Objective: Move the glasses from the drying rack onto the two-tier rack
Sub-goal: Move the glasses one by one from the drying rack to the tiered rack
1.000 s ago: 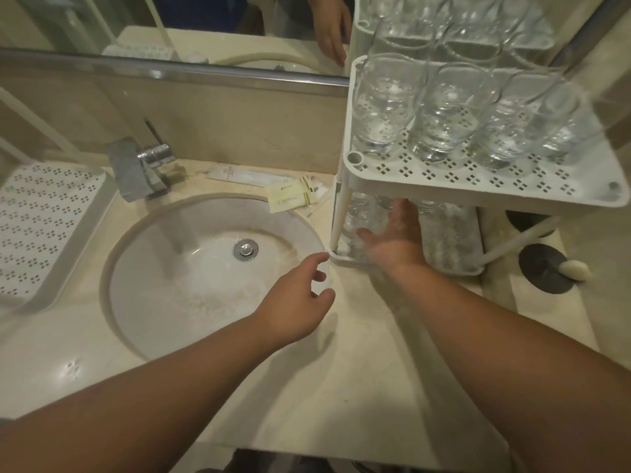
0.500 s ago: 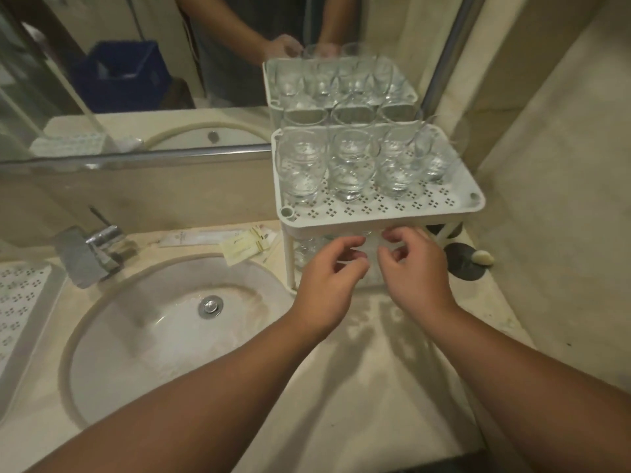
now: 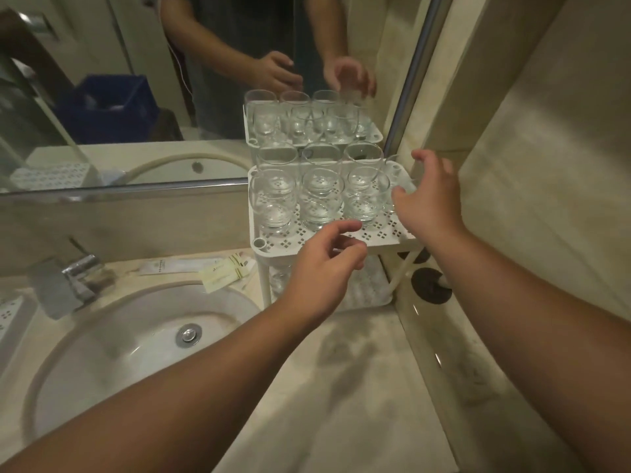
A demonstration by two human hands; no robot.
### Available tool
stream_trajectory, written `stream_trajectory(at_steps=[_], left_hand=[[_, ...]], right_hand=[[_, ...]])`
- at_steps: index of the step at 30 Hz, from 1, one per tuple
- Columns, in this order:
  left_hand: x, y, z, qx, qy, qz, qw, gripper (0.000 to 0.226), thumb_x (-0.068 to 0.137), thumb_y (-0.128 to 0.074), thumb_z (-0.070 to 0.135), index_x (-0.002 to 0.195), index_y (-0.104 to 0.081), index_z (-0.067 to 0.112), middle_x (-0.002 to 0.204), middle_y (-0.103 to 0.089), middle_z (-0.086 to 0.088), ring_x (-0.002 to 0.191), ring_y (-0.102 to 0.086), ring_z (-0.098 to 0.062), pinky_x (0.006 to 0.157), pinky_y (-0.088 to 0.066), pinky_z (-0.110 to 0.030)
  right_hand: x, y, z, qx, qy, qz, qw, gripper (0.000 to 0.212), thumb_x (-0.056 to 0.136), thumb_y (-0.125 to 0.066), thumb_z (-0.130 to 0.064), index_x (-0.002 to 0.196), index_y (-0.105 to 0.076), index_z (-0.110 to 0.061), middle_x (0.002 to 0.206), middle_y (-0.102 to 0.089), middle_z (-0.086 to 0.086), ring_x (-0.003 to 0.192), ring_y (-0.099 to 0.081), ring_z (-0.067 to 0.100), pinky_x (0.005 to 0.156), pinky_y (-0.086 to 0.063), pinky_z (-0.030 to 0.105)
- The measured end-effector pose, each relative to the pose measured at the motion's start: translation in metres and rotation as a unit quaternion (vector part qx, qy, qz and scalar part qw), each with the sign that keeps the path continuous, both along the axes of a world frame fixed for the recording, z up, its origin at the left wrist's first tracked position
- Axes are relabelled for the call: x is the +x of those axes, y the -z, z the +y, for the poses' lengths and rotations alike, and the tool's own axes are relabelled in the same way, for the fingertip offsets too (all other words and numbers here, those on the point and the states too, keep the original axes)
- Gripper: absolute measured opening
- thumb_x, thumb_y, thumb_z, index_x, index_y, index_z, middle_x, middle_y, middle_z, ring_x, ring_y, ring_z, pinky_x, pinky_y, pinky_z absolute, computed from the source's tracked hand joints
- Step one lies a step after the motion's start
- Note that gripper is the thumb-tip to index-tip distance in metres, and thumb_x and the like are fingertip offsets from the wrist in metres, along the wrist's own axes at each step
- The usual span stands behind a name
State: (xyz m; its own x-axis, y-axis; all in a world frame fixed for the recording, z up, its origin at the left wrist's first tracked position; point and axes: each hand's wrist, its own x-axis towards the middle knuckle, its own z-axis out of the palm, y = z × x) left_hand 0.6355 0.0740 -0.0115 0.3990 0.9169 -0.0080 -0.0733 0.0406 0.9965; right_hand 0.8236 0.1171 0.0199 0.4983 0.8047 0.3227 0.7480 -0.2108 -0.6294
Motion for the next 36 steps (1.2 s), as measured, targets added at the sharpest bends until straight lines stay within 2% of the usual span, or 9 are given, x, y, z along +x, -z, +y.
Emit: stream_trajectory(at_steps=[3, 6, 11, 15, 21, 27, 30, 34, 36], left_hand=[[0.003, -0.008, 0.005, 0.008, -0.004, 0.018, 1.0, 0.039, 0.079, -0.062, 0.031, 0.118, -0.064, 0.03, 0.088, -0.068, 0.011, 0.084, -0.069, -0.016, 0.071, -0.047, -0.023], [0.003, -0.012, 0.009, 0.006, -0.003, 0.039, 0.999, 0.041, 0.079, -0.062, 0.03, 0.119, -0.063, 0.03, 0.09, -0.067, 0.009, 0.084, -0.069, -0.016, 0.073, -0.047, -0.026], [0.002, -0.016, 0.013, -0.008, -0.003, 0.051, 0.999, 0.037, 0.082, -0.063, 0.025, 0.119, -0.062, 0.029, 0.097, -0.069, 0.0, 0.079, -0.07, -0.013, 0.073, -0.049, -0.031], [0.002, -0.016, 0.017, -0.044, -0.009, 0.034, 0.998, 0.028, 0.091, -0.063, 0.017, 0.116, -0.061, 0.028, 0.107, -0.069, -0.009, 0.077, -0.071, -0.016, 0.073, -0.049, -0.035], [0.002, -0.016, 0.021, -0.052, -0.017, 0.03, 0.998, 0.026, 0.093, -0.061, 0.014, 0.115, -0.061, 0.029, 0.109, -0.069, -0.01, 0.075, -0.072, -0.015, 0.071, -0.051, -0.034], [0.002, -0.021, 0.02, -0.054, -0.017, 0.019, 0.998, 0.025, 0.093, -0.062, 0.016, 0.114, -0.061, 0.03, 0.112, -0.067, -0.009, 0.073, -0.07, -0.011, 0.067, -0.051, -0.03], [0.002, -0.023, 0.019, -0.047, -0.028, -0.003, 0.999, 0.027, 0.093, -0.062, 0.013, 0.113, -0.06, 0.031, 0.105, -0.067, -0.006, 0.075, -0.07, -0.013, 0.066, -0.051, -0.03], [0.003, -0.016, 0.007, 0.03, -0.048, 0.028, 0.998, 0.047, 0.088, -0.059, 0.004, 0.121, -0.056, 0.038, 0.106, -0.065, 0.005, 0.077, -0.07, -0.019, 0.058, -0.053, -0.027], [0.001, -0.008, -0.003, 0.099, -0.047, 0.066, 0.992, 0.058, 0.089, -0.059, 0.005, 0.133, -0.05, 0.042, 0.11, -0.062, 0.013, 0.075, -0.066, -0.011, 0.057, -0.052, -0.022]], right_hand=[[0.012, -0.003, 0.012, -0.091, -0.046, -0.04, 0.994, 0.078, 0.081, -0.075, -0.015, 0.148, -0.036, -0.025, 0.15, -0.036, 0.007, 0.131, -0.044, 0.026, 0.1, -0.04, 0.03], [0.02, -0.005, 0.022, -0.154, -0.072, -0.064, 0.983, 0.094, 0.074, -0.081, -0.014, 0.151, -0.029, -0.028, 0.153, -0.032, 0.008, 0.134, -0.042, 0.03, 0.102, -0.041, 0.036], [0.03, -0.013, 0.039, -0.187, -0.089, -0.062, 0.976, 0.098, 0.073, -0.085, -0.015, 0.152, -0.028, -0.031, 0.153, -0.035, 0.012, 0.129, -0.047, 0.033, 0.083, -0.038, 0.029], [0.035, -0.014, 0.046, -0.187, -0.096, -0.051, 0.976, 0.102, 0.072, -0.087, -0.012, 0.152, -0.027, -0.033, 0.152, -0.035, 0.013, 0.13, -0.048, 0.032, 0.079, -0.041, 0.03], [0.035, -0.009, 0.044, -0.147, -0.071, -0.009, 0.987, 0.101, 0.072, -0.087, -0.018, 0.152, -0.025, -0.029, 0.151, -0.038, 0.012, 0.131, -0.046, 0.03, 0.092, -0.046, 0.035], [0.027, -0.017, 0.032, -0.072, 0.021, 0.013, 0.997, 0.098, 0.071, -0.086, -0.021, 0.15, -0.029, -0.03, 0.148, -0.037, 0.01, 0.126, -0.048, 0.029, 0.088, -0.041, 0.029], [0.016, -0.031, 0.016, -0.024, 0.064, 0.011, 0.998, 0.095, 0.07, -0.085, -0.024, 0.147, -0.031, -0.032, 0.143, -0.038, 0.009, 0.121, -0.049, 0.025, 0.083, -0.039, 0.026], [-0.007, -0.044, -0.023, 0.042, 0.08, 0.013, 0.996, 0.095, 0.068, -0.086, -0.032, 0.146, -0.032, -0.032, 0.143, -0.039, 0.006, 0.113, -0.043, 0.014, 0.08, -0.033, 0.015], [-0.02, -0.044, -0.049, 0.059, 0.077, 0.016, 0.995, 0.092, 0.067, -0.085, -0.036, 0.145, -0.036, -0.029, 0.142, -0.04, 0.004, 0.109, -0.041, 0.009, 0.072, -0.024, 0.005]])
